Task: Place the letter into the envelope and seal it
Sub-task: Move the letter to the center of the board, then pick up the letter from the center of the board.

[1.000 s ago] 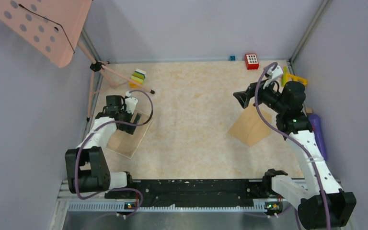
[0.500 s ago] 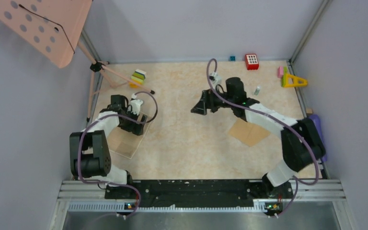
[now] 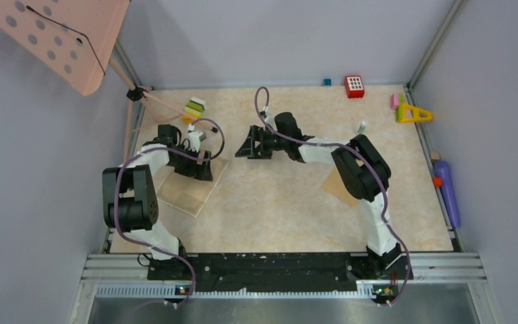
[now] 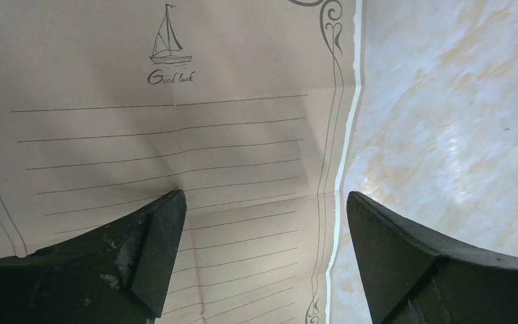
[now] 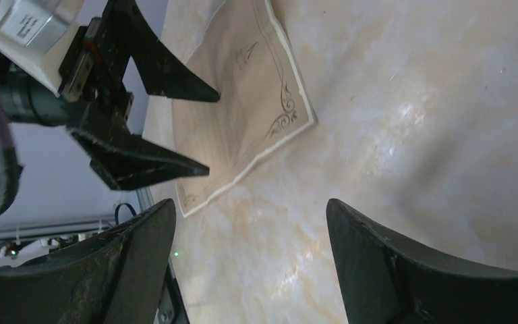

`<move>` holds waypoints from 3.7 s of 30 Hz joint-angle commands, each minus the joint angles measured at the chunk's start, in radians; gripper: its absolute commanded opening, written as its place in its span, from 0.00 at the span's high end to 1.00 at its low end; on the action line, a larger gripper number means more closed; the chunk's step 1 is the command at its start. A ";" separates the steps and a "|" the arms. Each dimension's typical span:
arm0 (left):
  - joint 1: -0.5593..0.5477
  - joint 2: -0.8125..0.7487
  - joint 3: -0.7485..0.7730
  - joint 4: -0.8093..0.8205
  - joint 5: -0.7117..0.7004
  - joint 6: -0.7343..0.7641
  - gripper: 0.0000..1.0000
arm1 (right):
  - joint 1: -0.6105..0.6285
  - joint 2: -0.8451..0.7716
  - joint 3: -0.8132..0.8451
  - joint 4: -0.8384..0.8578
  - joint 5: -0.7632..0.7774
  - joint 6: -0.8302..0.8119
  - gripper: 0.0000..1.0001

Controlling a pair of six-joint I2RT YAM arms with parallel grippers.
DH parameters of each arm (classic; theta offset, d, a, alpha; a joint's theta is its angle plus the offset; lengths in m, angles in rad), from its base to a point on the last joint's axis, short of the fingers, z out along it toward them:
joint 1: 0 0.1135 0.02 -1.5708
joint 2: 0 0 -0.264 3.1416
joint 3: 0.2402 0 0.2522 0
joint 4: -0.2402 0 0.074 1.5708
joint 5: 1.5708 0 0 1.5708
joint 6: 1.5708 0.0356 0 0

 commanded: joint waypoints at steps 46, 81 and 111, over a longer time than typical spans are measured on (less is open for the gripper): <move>0.087 -0.150 0.002 -0.036 0.626 0.002 0.02 | 0.091 0.390 0.131 0.387 -0.102 0.522 0.46; 0.140 -0.320 0.258 -0.053 0.743 -0.053 0.01 | -0.011 -0.153 0.349 -0.447 0.027 -0.445 1.00; -0.210 -0.212 0.242 0.691 0.765 -0.533 0.01 | -0.195 -0.944 0.135 -0.804 0.052 -1.037 1.00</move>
